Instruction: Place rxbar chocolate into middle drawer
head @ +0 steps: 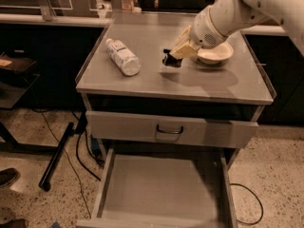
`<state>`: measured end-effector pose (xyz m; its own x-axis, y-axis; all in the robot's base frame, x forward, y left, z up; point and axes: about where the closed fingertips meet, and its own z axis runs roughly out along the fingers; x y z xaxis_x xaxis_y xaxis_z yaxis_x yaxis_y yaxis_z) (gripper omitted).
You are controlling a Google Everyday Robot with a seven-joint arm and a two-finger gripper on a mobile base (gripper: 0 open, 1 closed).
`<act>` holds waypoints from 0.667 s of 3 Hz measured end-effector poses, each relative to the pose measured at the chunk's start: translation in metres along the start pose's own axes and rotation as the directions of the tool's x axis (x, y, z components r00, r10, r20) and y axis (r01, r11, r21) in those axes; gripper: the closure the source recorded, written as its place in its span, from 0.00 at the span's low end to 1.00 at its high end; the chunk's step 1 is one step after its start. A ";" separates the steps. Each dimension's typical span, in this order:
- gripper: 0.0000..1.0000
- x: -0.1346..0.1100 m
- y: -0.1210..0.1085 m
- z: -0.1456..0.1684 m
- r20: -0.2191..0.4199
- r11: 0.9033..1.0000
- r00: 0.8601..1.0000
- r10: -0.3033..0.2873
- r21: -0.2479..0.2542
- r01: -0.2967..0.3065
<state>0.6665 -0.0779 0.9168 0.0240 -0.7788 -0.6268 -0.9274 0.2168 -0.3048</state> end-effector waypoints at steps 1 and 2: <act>1.00 -0.012 0.028 -0.015 0.014 0.999 1.000 0.009 0.040 -0.010; 1.00 -0.018 0.055 -0.030 0.051 0.996 0.999 0.004 0.087 -0.009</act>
Offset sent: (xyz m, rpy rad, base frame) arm -0.0999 0.0029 0.0241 0.0986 -0.1395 -0.0779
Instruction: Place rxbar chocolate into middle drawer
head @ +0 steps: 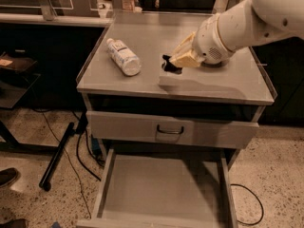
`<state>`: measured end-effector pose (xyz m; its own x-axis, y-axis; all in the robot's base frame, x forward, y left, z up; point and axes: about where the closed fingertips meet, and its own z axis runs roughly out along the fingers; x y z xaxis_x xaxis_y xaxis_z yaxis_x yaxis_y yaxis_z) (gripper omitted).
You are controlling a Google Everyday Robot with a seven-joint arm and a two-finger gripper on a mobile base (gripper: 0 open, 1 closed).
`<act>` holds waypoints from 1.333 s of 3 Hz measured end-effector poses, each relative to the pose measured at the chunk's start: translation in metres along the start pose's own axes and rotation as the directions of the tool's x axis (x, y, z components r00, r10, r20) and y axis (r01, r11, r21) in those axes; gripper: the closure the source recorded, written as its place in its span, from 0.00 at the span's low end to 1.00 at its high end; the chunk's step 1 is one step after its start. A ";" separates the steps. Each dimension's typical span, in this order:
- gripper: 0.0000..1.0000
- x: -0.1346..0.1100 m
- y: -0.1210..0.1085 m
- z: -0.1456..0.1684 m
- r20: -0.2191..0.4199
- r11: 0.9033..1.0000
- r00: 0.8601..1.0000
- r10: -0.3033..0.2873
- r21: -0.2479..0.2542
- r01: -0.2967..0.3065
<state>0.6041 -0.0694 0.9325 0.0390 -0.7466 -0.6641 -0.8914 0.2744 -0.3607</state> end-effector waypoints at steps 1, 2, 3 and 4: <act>1.00 0.004 0.002 0.002 -0.005 1.000 1.000 0.005 -0.002 -0.005; 1.00 0.004 0.002 0.002 -0.005 1.000 1.000 0.005 -0.002 -0.005; 1.00 0.000 0.034 -0.014 -0.031 1.000 0.999 0.031 0.003 -0.031; 1.00 -0.002 0.090 -0.032 -0.047 0.995 0.994 0.095 -0.006 -0.095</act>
Offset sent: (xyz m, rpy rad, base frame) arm -0.0223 -0.0003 0.0055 -0.0327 -0.0113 -0.0016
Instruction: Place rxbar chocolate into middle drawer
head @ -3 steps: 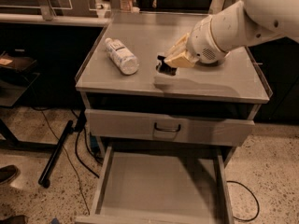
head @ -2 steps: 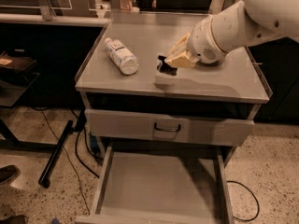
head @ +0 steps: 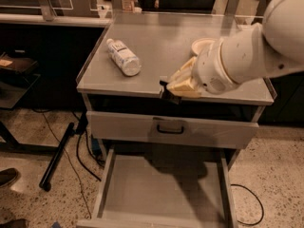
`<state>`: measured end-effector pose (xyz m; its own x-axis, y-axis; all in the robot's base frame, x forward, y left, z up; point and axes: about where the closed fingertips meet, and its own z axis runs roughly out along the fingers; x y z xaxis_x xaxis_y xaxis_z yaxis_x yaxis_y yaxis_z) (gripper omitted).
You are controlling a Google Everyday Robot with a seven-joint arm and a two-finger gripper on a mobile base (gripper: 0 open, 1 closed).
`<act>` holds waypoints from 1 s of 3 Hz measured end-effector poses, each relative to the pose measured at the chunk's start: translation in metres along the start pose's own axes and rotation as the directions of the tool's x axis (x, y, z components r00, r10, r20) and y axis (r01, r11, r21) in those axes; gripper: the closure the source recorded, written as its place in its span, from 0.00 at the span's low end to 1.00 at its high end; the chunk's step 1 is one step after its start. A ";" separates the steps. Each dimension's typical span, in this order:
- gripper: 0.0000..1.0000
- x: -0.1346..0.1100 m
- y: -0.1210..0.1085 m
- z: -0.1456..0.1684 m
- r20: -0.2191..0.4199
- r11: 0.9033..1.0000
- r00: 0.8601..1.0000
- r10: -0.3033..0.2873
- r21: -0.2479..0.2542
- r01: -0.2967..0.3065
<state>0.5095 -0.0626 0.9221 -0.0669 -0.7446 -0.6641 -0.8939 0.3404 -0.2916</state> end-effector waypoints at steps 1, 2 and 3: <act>1.00 0.008 0.035 -0.011 0.001 0.998 0.998 0.063 -0.007 -0.063; 1.00 0.011 0.038 -0.012 0.000 0.997 0.997 0.077 -0.009 -0.077; 1.00 0.023 0.045 -0.007 -0.003 0.992 0.992 0.123 -0.028 -0.123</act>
Offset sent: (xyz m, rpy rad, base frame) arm -0.0308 -0.0001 -0.0061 0.0238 0.0332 -0.0317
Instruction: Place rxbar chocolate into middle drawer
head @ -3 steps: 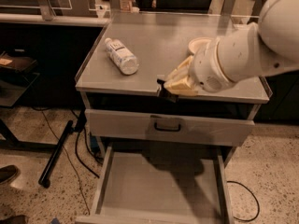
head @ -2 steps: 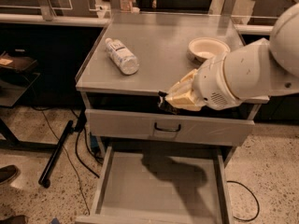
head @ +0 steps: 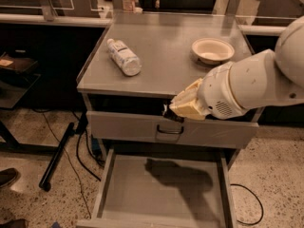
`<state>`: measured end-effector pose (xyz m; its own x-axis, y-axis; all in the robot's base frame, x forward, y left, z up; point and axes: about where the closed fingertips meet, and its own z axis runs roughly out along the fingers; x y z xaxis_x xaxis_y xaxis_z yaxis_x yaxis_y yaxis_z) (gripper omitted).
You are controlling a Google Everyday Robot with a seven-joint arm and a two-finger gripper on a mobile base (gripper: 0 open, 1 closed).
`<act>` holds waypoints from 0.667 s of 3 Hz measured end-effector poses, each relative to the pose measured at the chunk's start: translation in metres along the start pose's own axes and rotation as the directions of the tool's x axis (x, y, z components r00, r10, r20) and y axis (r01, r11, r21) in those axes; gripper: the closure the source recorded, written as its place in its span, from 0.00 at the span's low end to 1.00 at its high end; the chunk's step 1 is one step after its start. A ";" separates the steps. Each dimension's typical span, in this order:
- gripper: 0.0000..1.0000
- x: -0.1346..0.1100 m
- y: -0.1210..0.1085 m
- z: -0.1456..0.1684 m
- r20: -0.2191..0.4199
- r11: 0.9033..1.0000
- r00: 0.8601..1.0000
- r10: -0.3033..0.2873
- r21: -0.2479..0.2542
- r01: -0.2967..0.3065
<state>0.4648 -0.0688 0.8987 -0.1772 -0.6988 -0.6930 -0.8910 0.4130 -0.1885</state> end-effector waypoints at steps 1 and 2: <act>1.00 0.022 0.016 0.011 0.005 0.995 0.996 0.086 -0.044 -0.085; 1.00 0.047 0.032 0.021 0.017 0.981 0.984 0.175 -0.086 -0.173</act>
Offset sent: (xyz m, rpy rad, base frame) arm -0.0406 -0.0169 -0.0865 0.1833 0.2393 -0.0963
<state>0.4367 -0.0766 0.8454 -0.3237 -0.6057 -0.7268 -0.8795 0.4759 -0.0048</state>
